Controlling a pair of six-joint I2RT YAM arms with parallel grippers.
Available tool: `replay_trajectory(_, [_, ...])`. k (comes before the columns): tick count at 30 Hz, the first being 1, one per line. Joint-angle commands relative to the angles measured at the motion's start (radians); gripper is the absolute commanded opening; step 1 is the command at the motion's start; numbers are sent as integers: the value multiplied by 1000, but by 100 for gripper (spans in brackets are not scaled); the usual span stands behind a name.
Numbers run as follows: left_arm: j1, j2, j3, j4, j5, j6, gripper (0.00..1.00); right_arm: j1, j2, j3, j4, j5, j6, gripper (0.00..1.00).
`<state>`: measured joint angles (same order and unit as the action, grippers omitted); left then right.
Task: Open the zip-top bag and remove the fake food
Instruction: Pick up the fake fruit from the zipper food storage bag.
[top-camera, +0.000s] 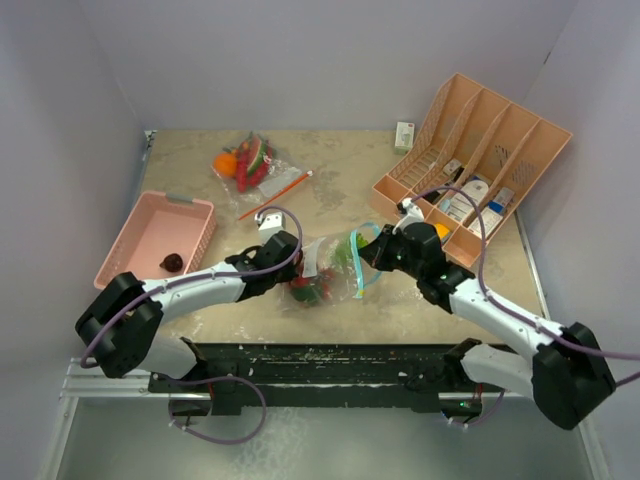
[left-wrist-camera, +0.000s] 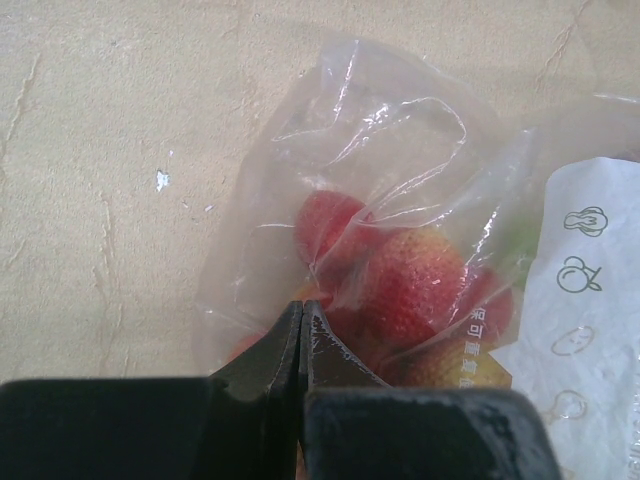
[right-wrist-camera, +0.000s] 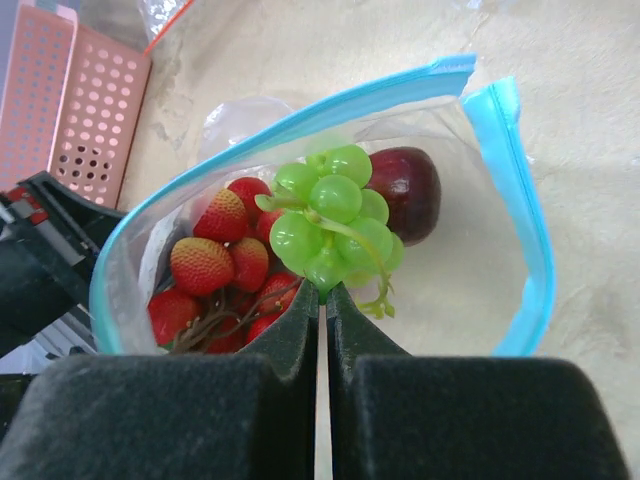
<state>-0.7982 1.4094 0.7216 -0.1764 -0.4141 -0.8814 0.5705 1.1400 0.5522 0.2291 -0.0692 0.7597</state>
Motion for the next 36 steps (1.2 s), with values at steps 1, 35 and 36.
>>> replay_trajectory(1, [12, 9, 8, 17, 4, -21, 0, -16, -134, 60, -150, 55, -82, 0])
replay_trajectory(35, [11, -335, 106, 157, 277, 432, 95, -37, -365, 397, -485, 144, -215, 0])
replay_trajectory(36, [9, -338, 90, 221, 334, 457, 96, -37, -362, 411, -481, 116, -215, 0])
